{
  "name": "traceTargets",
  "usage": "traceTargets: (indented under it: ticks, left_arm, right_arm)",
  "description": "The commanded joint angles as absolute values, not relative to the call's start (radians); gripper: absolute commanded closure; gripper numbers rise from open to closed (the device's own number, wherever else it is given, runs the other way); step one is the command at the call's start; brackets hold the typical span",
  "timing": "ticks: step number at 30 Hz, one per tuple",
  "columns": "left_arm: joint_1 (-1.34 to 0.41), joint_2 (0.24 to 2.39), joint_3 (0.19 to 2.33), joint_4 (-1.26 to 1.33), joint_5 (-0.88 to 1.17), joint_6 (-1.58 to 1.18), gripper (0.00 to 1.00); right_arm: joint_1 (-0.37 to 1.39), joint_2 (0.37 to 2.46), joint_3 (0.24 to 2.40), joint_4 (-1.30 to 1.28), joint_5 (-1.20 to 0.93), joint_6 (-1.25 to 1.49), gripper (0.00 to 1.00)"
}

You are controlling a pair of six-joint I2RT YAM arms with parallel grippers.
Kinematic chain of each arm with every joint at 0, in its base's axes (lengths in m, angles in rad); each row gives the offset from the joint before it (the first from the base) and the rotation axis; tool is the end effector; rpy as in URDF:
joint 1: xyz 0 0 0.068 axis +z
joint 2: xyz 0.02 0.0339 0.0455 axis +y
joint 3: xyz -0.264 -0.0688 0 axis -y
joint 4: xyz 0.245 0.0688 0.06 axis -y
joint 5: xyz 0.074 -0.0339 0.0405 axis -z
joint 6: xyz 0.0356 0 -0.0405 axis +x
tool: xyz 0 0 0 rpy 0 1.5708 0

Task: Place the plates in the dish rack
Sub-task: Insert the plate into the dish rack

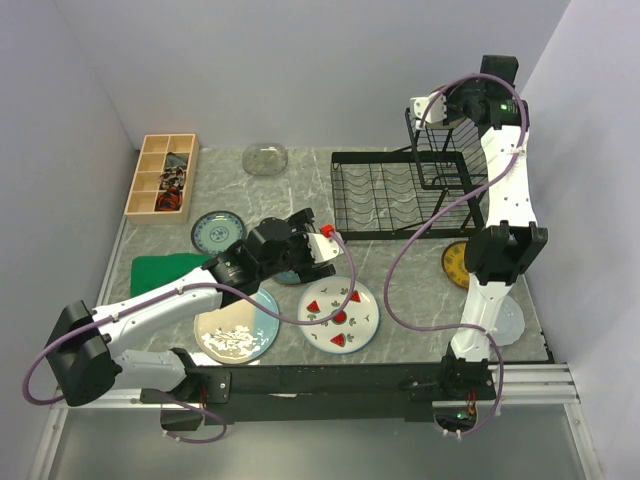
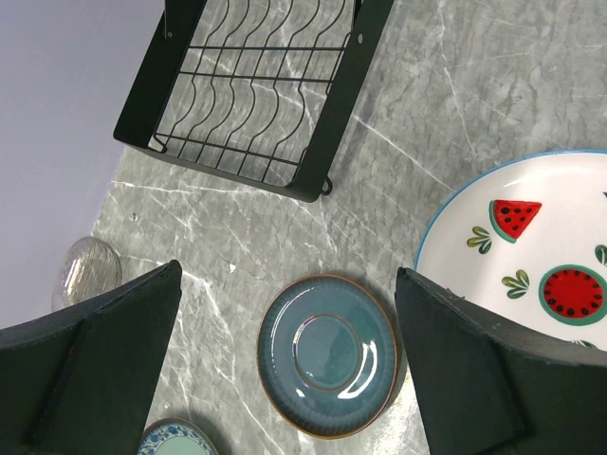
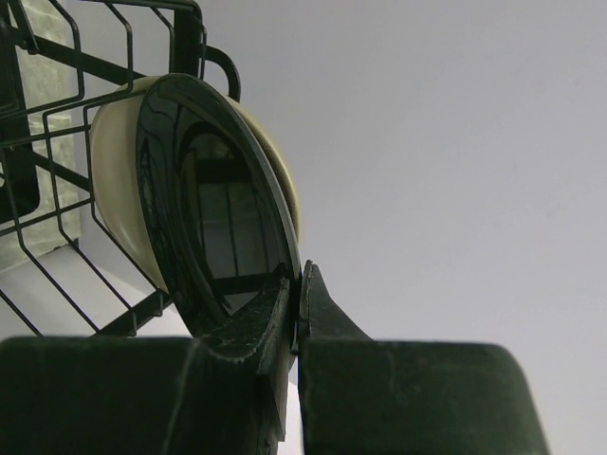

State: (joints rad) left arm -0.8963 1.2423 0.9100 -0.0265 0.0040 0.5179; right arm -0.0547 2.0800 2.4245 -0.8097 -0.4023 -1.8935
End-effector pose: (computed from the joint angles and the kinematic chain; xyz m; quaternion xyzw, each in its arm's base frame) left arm 0.1801 -0.2255 0.3017 0.5348 0.6241 -0.1087 0.5591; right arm 0.4545 -0.0109 0.4353 -0.7268 0.4222 -0.3300 0.4297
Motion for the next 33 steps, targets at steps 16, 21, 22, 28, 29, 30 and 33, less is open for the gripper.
traceTargets:
  ticks: [16,21,22,28,29,30,33]
  left_arm:
    - [-0.900,1.232,0.922,0.003,0.031,0.506,0.01]
    - [-0.900,1.230,0.919,0.003,0.029,0.508,0.01]
    - [-0.900,1.230,0.920,0.003,0.031,0.506,0.01]
    - [-0.900,1.230,0.919,0.003,0.032,0.506,0.01]
    - [-0.900,1.230,0.920,0.003,0.031,0.508,0.01]
    - [-0.900,1.230,0.919,0.003,0.032,0.506,0.01]
    - [-0.900,1.232,0.920,0.003,0.032,0.505,0.01]
  right_arm:
    - [-0.045,2.075,2.410,-0.824,-0.399,-1.959,1.00]
    - [-0.046,2.080,2.413,-0.833,-0.394,-1.965,1.00]
    - [-0.046,2.079,2.411,-0.836,-0.393,-1.965,1.00]
    - [-0.048,2.080,2.402,-0.824,-0.385,-1.963,1.00]
    - [-0.048,2.082,2.402,-0.825,-0.384,-1.967,1.00]
    - [-0.048,2.082,2.402,-0.825,-0.385,-1.965,1.00]
    - [-0.046,2.079,2.398,-0.824,-0.387,-1.960,1.00]
